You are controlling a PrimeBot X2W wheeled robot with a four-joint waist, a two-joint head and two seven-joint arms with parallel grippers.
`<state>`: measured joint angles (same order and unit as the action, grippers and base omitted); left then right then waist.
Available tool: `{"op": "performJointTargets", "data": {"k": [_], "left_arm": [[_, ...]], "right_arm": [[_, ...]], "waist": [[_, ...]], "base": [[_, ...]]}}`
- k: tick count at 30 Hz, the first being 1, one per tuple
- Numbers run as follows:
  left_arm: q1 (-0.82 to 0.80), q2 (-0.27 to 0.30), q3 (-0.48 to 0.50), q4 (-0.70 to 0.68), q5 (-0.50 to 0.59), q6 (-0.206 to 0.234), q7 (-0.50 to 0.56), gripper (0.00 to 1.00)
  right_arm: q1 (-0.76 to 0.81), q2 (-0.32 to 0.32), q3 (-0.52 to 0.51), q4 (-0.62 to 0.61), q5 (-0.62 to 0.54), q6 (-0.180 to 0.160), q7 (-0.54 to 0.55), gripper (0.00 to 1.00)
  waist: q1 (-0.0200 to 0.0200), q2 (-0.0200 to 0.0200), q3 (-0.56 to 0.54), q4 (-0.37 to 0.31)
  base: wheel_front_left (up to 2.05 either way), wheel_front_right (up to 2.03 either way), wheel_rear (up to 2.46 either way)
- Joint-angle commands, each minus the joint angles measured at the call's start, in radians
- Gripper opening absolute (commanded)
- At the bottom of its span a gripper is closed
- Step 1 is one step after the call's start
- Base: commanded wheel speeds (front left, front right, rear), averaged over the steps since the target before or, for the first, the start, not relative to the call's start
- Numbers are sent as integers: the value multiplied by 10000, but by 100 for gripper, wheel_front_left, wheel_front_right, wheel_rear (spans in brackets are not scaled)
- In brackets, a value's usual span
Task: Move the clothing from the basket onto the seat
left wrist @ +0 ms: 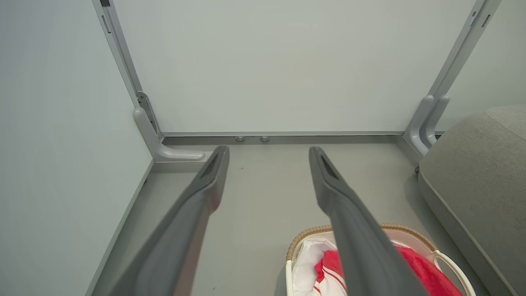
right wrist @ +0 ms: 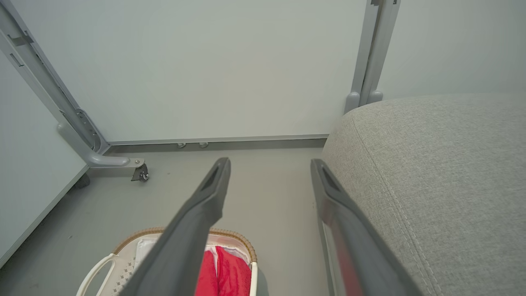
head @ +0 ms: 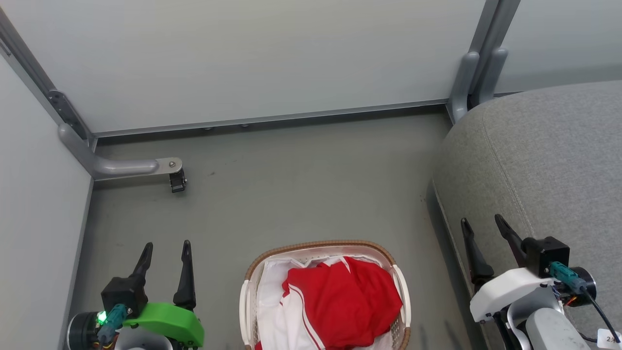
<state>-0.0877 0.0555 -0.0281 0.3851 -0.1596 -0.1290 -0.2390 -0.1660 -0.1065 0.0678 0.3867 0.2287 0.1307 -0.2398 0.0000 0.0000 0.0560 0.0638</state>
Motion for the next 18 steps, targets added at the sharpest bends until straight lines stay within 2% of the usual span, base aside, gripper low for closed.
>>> {"op": "performJointTargets", "data": {"k": [1, 7, 12, 18], "left_arm": [[99, 3, -9, -44, 246, -28, -93, 100], [-327, -20, -321, -38, 565, -30, -201, 100], [-799, -40, -700, 123, 834, -32, -281, 100], [-1614, -31, -1504, 446, 627, -32, -268, 100]], "right_arm": [[42, -24, -11, 12, -215, 0, -83, 100], [-376, -75, 114, -192, -598, 0, -183, 100], [-888, -182, 344, -565, -869, -1, -266, 100], [-1598, -238, 555, -1152, -803, -3, -265, 100]], "waist": [[0, 0, 60, -8], [0, 0, 731, -122], [0, 0, 1745, -363], [0, 0, 2993, -769]], "base": [[0, 0, 0], [0, 0, 0], [0, 0, 0], [0, 0, 0]]}}
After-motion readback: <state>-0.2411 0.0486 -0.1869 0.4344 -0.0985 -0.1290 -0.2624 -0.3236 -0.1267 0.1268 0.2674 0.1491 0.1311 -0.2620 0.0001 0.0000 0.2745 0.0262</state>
